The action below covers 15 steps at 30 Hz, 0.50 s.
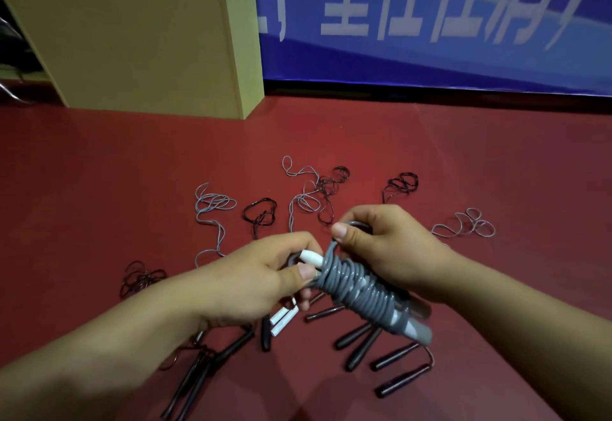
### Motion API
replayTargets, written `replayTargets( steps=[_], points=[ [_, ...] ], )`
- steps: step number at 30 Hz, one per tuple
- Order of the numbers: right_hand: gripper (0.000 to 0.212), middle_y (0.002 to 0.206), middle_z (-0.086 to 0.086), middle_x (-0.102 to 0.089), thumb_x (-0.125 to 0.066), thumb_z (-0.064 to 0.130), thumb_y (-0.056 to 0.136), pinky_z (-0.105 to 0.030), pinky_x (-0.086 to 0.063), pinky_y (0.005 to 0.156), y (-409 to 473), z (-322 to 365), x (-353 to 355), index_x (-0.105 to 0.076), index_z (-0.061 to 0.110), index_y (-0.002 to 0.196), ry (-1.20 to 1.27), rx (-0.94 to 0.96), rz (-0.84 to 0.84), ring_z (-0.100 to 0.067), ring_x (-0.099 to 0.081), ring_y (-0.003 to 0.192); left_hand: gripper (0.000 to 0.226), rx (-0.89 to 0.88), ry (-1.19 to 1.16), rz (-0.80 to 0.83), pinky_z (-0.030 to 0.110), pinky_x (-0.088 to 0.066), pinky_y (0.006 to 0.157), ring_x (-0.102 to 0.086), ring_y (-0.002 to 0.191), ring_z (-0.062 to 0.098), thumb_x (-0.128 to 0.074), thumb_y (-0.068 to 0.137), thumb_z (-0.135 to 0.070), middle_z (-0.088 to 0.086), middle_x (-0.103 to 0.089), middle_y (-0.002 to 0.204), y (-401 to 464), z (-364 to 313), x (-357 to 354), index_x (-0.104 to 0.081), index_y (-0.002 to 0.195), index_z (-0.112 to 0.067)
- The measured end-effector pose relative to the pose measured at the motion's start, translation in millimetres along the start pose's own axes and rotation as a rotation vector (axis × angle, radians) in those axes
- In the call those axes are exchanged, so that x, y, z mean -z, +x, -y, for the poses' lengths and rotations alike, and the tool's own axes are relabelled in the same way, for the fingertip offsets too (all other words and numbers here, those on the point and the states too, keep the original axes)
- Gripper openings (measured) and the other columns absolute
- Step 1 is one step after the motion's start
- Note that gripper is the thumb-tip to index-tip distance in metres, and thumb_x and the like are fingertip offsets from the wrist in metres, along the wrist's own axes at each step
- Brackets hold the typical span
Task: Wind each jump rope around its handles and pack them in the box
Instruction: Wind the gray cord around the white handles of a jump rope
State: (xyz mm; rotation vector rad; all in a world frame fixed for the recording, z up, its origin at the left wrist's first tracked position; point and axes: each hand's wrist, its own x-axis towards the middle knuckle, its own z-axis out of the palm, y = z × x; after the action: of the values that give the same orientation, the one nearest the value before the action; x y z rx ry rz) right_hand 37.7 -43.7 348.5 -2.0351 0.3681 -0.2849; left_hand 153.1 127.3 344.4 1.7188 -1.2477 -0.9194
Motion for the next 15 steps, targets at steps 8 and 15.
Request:
replayTargets(
  steps=[8,15],
  points=[
    [0.026,0.061,0.005,-0.06,-0.06,0.031,0.096,-0.025,-0.044,0.059,8.8,-1.4,-4.3,-0.066,0.012,0.08,0.058,-0.091,-0.173,-0.008,-0.051,0.055,0.018,-0.015,-0.076,-0.392,0.021,-0.047,0.065,-0.056,0.068,0.005,-0.045,0.102,-0.01,-0.004,-0.06,0.078,14.0,-1.6,-10.5,-0.059,0.095,-0.02],
    [0.02,0.068,0.005,-0.069,-0.061,0.029,0.095,-0.029,-0.049,0.063,23.6,-3.5,-8.7,-0.066,0.021,0.077,0.094,-0.058,-0.541,-0.009,-0.062,0.063,0.025,0.234,-0.632,-0.595,0.04,-0.06,0.069,-0.071,0.088,0.027,-0.051,0.099,-0.036,0.009,-0.066,0.102,36.4,-18.5,-24.3,-0.059,0.11,-0.015]
  ],
)
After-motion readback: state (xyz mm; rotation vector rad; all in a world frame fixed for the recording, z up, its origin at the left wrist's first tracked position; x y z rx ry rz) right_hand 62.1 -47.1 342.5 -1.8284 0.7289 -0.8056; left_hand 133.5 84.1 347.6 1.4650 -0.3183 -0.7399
